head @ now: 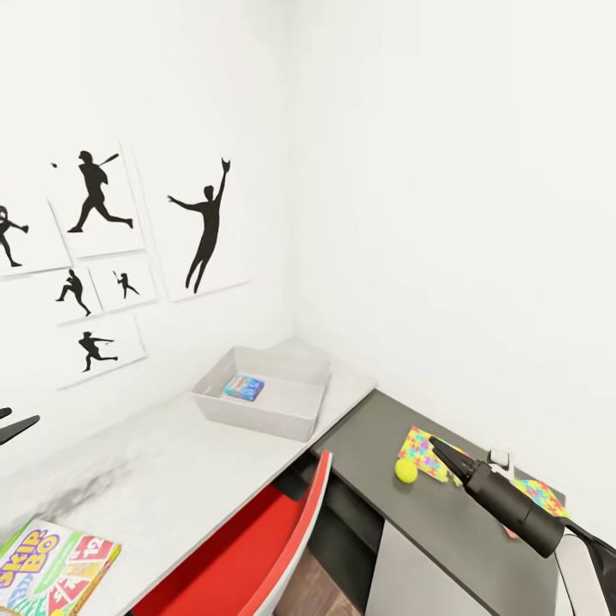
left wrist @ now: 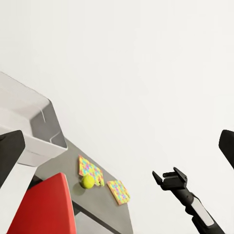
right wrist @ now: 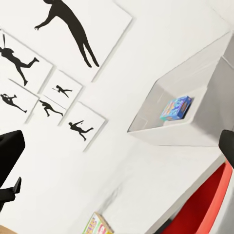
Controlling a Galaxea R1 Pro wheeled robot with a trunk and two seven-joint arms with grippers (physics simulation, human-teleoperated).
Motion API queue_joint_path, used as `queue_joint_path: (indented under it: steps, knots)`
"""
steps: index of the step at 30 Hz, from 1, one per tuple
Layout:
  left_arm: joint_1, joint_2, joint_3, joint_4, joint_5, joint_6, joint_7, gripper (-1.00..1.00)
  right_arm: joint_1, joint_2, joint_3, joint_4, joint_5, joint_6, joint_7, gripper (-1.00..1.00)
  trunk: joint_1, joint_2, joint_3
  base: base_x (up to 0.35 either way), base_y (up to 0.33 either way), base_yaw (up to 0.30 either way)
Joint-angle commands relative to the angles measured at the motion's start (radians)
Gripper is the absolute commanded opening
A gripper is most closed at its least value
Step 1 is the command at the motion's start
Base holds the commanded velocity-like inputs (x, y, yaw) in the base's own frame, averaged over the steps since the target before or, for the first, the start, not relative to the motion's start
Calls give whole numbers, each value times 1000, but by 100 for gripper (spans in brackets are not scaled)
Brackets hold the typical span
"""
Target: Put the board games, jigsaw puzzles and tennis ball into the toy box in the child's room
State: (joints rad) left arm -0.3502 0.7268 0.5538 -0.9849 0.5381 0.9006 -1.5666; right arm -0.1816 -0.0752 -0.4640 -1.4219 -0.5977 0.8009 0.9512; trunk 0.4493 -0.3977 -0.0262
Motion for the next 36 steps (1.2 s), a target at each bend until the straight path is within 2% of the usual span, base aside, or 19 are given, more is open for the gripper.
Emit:
queue_joint_path:
  steps: [1, 16, 36]
  knots:
    - [-1, 0, 0, 0, -1, 11, -4, 100, -1, 0, -1, 0, -2, 5, 1, 100, 1, -2, -1, 0, 0, 78]
    - [-1, 0, 0, 0, -1, 11, -4, 100, -1, 0, -3, -1, -2, 5, 3, 100, 1, -2, 15, -20, 0, 63]
    - [-1, 0, 0, 0, -1, 11, -4, 100, -1, -1, -3, 0, -3, 6, 3, 100, 1, -2, 15, -191, 0, -250]
